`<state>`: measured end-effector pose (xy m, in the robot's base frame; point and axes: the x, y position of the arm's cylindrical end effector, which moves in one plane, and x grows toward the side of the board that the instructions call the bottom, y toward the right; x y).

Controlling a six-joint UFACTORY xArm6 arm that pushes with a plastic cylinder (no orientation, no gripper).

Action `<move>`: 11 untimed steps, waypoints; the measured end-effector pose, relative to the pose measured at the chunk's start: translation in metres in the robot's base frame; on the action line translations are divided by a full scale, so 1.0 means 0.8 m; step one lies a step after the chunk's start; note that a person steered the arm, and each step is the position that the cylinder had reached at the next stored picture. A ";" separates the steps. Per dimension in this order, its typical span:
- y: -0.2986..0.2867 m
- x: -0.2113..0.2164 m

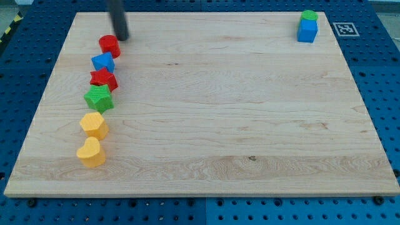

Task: Move the red circle to the right side

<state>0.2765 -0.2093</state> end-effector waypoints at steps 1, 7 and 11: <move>-0.080 -0.001; 0.074 0.078; 0.216 0.085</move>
